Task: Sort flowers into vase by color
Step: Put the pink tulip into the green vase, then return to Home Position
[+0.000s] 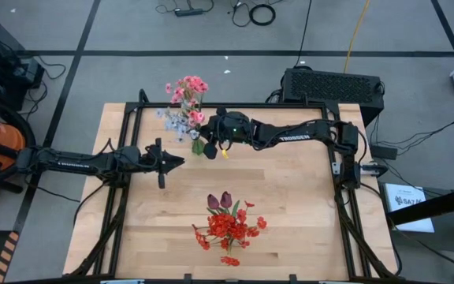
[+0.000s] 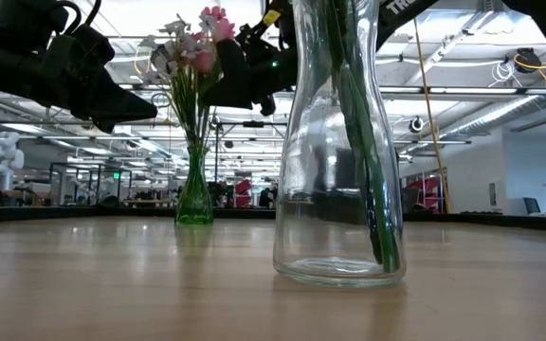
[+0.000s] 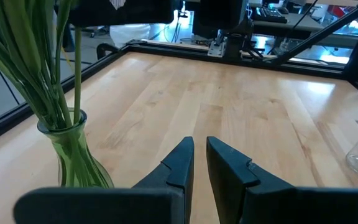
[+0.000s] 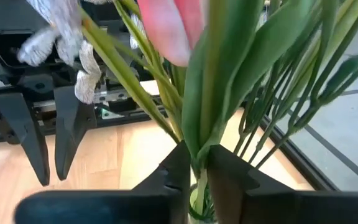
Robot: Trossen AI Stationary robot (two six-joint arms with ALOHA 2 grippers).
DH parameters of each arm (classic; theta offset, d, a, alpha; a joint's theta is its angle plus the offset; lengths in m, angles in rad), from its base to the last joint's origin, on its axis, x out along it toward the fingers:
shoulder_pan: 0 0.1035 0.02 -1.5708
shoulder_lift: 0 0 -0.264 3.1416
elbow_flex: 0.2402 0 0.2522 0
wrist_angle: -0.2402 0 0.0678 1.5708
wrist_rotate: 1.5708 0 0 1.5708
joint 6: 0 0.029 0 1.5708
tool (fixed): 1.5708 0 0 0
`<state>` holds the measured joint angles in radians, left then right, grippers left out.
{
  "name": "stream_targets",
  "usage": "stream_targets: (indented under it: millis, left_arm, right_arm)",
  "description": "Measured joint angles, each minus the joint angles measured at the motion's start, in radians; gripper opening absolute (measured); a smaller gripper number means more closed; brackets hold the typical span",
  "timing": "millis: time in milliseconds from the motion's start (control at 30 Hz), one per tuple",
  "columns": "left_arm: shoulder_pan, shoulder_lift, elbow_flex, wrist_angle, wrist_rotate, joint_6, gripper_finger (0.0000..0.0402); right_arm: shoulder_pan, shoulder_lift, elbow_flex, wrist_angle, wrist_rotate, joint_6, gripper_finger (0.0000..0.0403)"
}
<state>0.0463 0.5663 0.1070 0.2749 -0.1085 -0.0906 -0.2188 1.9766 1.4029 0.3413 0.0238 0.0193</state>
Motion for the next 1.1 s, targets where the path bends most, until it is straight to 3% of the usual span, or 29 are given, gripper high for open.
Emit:
stream_targets:
  millis: [333, 567, 933, 1100]
  left_arm:
    - [0.000, 0.000, 0.000, 0.000, 0.000, -0.007, 0.0049]
    - [0.000, 0.000, 0.000, 0.000, 0.000, -0.007, 0.0049]
    - [0.000, 0.000, 0.000, -0.005, -0.006, 0.011, 0.0049]
    - [0.000, 0.000, 0.000, -0.003, -0.008, 0.152, 0.0049]
  right_arm:
    - [0.000, -0.040, 0.000, -0.084, 0.007, -0.002, 0.0121]
    - [-0.018, -0.165, 0.000, -0.354, 0.060, -0.003, 0.0167]
    - [-0.016, -0.338, -0.001, -0.908, 0.055, 0.025, 0.0180]
    - [-0.011, -0.394, -0.114, -0.935, 0.055, 0.102, 0.0180]
